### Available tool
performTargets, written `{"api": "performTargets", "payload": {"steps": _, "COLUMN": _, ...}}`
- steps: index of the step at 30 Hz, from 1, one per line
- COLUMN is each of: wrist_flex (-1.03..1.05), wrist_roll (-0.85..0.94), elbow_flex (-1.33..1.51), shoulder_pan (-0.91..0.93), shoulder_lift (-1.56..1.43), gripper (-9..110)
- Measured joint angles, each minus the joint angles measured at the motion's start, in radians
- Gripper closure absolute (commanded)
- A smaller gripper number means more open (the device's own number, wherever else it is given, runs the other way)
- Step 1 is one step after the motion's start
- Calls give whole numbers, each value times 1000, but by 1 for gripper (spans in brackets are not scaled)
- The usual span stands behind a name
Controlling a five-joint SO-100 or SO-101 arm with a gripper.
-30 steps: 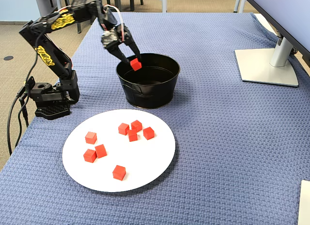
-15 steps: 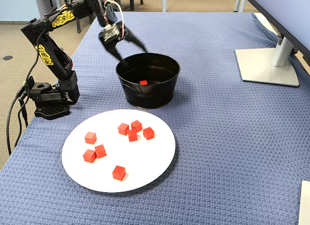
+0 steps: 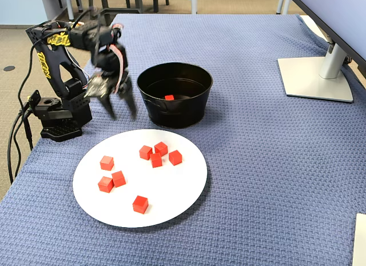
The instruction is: Pick up the red cubes from the white plate and place them in the black recipient
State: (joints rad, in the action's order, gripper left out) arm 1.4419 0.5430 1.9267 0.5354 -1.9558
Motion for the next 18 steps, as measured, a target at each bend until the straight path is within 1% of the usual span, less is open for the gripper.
{"api": "performTargets", "payload": {"steps": 7, "wrist_flex": -137, "wrist_roll": 0, "elbow_flex": 114, "shoulder_pan": 161, "shoulder_lift": 28, "gripper": 86}}
{"api": "performTargets", "payload": {"steps": 18, "wrist_flex": -285, "wrist_roll": 55, "elbow_flex": 149, "shoulder_pan": 249, "shoulder_lift": 143, "gripper": 83}}
